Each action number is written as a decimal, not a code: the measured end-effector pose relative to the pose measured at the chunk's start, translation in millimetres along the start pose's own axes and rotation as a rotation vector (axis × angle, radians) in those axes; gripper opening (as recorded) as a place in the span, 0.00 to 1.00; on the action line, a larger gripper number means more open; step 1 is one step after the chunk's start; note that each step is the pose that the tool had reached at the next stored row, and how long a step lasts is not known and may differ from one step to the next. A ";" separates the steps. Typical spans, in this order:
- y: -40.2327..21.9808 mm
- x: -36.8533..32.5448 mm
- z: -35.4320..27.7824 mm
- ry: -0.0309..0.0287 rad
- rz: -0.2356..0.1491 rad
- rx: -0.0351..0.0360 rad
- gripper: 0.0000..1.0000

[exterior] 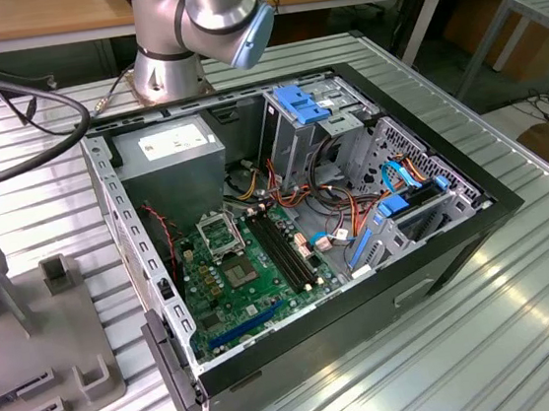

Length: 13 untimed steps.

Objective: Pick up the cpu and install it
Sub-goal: 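Pick up the cpu and move it towards the insertion slot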

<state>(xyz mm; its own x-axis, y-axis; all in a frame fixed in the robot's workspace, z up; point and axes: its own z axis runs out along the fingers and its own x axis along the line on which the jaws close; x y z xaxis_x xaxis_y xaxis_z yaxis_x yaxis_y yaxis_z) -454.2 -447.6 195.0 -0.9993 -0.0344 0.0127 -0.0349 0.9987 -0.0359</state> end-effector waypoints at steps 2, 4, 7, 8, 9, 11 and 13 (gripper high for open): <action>0.0 0.0 0.0 0.0001 0.000 0.0000 0.51; 0.0 -0.1 0.0 0.0002 0.000 0.0001 0.51; 0.0 -0.1 0.2 0.0002 0.001 0.0001 0.51; 0.0 -0.1 0.4 0.0001 0.001 0.0000 0.51; 0.0 -0.1 0.4 0.0002 0.001 0.0000 0.50; 0.0 0.0 0.4 0.0005 0.001 0.0002 0.50; 0.0 0.0 0.7 0.0003 0.001 0.0001 0.44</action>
<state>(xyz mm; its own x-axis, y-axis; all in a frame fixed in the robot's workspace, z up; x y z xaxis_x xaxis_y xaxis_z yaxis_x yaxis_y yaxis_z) -454.2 -447.6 194.2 -0.9993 -0.0337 0.0130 -0.0341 0.9988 -0.0360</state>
